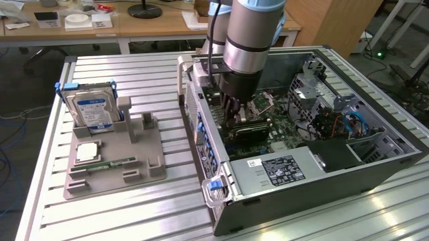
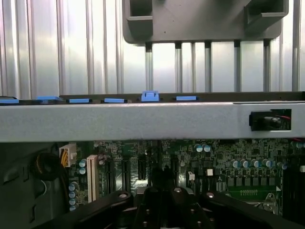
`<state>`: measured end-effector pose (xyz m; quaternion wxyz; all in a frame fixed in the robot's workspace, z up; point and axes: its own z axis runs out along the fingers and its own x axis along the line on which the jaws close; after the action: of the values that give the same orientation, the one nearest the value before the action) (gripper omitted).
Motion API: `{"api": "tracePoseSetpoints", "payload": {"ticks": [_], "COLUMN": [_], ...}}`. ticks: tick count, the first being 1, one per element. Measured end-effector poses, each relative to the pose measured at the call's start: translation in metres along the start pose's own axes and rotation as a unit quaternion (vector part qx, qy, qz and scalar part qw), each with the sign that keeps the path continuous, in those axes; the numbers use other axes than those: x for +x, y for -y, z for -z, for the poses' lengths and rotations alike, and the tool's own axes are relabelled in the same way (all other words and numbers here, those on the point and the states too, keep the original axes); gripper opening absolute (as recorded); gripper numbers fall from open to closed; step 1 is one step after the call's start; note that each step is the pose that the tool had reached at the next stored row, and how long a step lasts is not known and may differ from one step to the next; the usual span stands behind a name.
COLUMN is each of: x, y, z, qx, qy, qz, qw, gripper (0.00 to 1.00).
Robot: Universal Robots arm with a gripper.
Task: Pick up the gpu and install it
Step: 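Press down on the gpu until it lock into place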
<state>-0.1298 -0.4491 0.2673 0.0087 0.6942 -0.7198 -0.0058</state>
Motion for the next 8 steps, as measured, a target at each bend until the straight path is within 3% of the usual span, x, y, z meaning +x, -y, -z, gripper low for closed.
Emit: {"api": "tracePoseSetpoints", "payload": {"ticks": [8], "x": [0.0001], "y": [0.0003], "z": [-0.0073], "qx": [-0.0019], "qy": [-0.0005], "qz": [0.0], "qw": [1.0], "gripper": [0.1]}}
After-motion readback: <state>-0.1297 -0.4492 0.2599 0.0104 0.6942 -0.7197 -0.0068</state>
